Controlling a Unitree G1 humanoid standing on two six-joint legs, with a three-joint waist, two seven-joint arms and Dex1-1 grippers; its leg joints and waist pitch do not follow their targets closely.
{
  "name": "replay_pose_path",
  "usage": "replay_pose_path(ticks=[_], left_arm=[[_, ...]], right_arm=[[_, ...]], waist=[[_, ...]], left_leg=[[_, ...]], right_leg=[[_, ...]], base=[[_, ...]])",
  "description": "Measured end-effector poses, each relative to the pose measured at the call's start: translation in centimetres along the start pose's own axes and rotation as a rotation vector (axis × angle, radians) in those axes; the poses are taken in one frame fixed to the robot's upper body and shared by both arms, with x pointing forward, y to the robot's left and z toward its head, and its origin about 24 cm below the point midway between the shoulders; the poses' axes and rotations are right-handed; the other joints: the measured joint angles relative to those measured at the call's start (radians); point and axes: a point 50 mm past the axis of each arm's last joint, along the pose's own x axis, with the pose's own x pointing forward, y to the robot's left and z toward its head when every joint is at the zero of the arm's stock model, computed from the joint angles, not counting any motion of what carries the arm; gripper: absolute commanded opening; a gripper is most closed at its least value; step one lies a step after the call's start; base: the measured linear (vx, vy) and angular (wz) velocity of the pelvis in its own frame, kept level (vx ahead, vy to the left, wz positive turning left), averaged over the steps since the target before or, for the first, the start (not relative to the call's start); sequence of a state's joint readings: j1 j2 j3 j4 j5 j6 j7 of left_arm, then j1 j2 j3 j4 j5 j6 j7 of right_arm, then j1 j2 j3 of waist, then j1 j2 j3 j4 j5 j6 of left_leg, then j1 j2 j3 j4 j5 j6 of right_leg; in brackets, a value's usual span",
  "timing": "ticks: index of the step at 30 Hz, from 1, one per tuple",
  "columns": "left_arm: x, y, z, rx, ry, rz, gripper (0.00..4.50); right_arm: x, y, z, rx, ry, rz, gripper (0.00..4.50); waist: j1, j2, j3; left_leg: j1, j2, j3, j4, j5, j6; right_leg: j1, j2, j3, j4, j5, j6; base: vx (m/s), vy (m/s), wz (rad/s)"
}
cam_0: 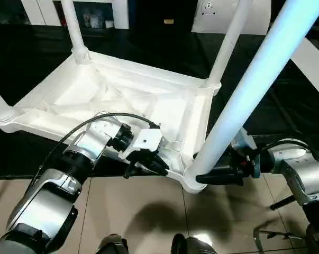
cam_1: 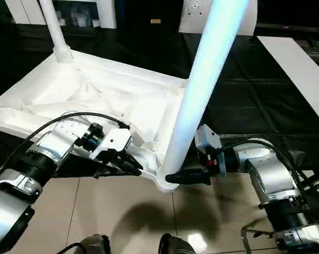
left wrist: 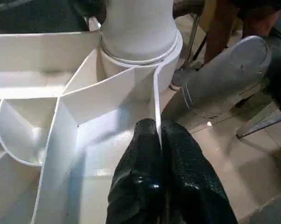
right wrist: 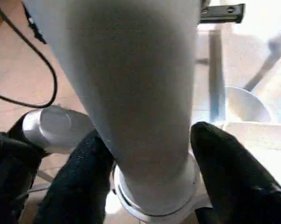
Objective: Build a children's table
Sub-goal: Rotate leg to tighten
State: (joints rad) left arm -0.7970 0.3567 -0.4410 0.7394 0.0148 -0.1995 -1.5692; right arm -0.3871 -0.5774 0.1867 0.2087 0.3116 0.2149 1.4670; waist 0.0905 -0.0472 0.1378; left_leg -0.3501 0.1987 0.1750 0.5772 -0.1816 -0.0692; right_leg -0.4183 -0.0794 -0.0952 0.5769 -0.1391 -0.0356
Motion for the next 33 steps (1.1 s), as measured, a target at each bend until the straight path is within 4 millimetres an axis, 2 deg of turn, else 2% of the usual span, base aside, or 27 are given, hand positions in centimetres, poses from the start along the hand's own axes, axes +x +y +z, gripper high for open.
replay_pose_path(ticks=[6,13,17,19,23,24,26,29,31,32,33], left_arm=[[0.0,0.0,0.0,0.001,-0.005,-0.008,0.00],[0.2,-0.1,-0.1,-0.055,-0.045,-0.012,0.00],[0.0,-0.1,-0.1,-0.101,-0.065,0.001,0.00],[-0.1,-0.1,-0.5,-0.130,-0.062,0.045,0.00],[-0.5,0.9,-1.1,-0.199,-0.054,0.209,0.00],[-0.3,1.4,-1.2,-0.227,-0.054,0.281,0.00],[0.2,2.0,-1.0,-0.257,-0.058,0.346,0.00],[1.1,2.8,-0.8,-0.303,-0.063,0.436,0.00],[1.7,3.7,-0.6,-0.343,-0.061,0.521,0.00],[1.9,4.0,-0.5,-0.353,-0.062,0.547,0.00],[2.1,4.3,-0.4,-0.371,-0.065,0.591,0.00]], right_arm=[[0.1,0.0,0.0,-0.003,0.001,0.015,2.07],[0.2,0.4,-0.1,0.044,-0.021,0.005,2.01],[0.6,1.0,-0.2,0.098,-0.067,-0.059,2.01],[1.2,1.1,-0.7,0.133,-0.101,-0.145,2.01],[2.1,-0.1,-0.8,0.179,-0.160,-0.388,2.01],[2.4,-0.7,-0.9,0.210,-0.188,-0.498,2.00],[2.7,-1.4,-0.9,0.242,-0.207,-0.623,2.00],[3.2,-2.5,-0.7,0.295,-0.219,-0.782,1.97],[3.9,-3.7,-0.4,0.348,-0.239,-0.916,1.97],[4.1,-4.0,-0.3,0.361,-0.242,-0.955,1.97],[4.4,-4.6,-0.1,0.379,-0.248,-1.011,1.97]], waist=[[0.001,0.000,0.000],[0.000,0.000,0.000],[-0.003,0.001,0.000],[-0.006,0.001,-0.001],[-0.037,0.001,-0.003],[-0.047,0.000,-0.004],[-0.064,0.004,-0.005],[-0.089,0.013,-0.007],[-0.107,0.021,-0.002],[-0.112,0.025,0.000],[-0.111,0.028,0.006]], left_leg=[[0.000,0.000,0.000,-0.001,0.002,0.003],[0.000,0.000,0.000,-0.001,0.002,0.003],[0.000,0.000,0.000,-0.002,0.001,0.003],[0.001,0.000,0.000,-0.003,-0.002,-0.003],[0.003,-0.001,-0.002,-0.003,0.000,-0.008],[0.003,-0.001,-0.004,-0.002,0.002,-0.012],[0.002,-0.001,-0.007,-0.002,0.003,-0.012],[0.002,0.003,-0.021,-0.004,0.002,-0.012],[0.002,0.005,-0.028,-0.004,0.002,-0.012],[0.002,0.006,-0.029,-0.005,0.002,-0.011],[0.000,0.006,-0.025,-0.007,0.002,-0.011]], right_leg=[[0.000,0.000,0.000,0.000,0.000,0.001],[0.000,0.000,0.000,0.000,-0.001,0.001],[0.001,0.000,0.000,0.000,-0.004,0.006],[0.004,0.000,0.000,0.001,-0.005,0.009],[0.005,0.000,0.000,-0.002,-0.006,0.010],[0.006,0.000,-0.002,-0.004,-0.006,0.010],[0.008,0.000,-0.009,-0.018,-0.006,0.010],[0.023,0.000,-0.035,-0.057,-0.006,0.010],[0.035,-0.005,-0.059,-0.079,-0.007,0.010],[0.039,-0.008,-0.067,-0.083,-0.008,0.010],[0.040,-0.012,-0.064,-0.053,-0.029,0.009]], base=[[0.000,0.000,0.00],[0.000,0.000,0.00],[0.000,0.000,0.00],[0.000,0.000,0.00],[-0.014,0.001,0.00],[-0.058,0.014,-0.06],[-0.057,0.026,-0.09],[-0.041,0.064,-0.12],[-0.045,0.057,-0.06],[-0.068,0.045,-0.03],[-0.097,0.009,0.07]])
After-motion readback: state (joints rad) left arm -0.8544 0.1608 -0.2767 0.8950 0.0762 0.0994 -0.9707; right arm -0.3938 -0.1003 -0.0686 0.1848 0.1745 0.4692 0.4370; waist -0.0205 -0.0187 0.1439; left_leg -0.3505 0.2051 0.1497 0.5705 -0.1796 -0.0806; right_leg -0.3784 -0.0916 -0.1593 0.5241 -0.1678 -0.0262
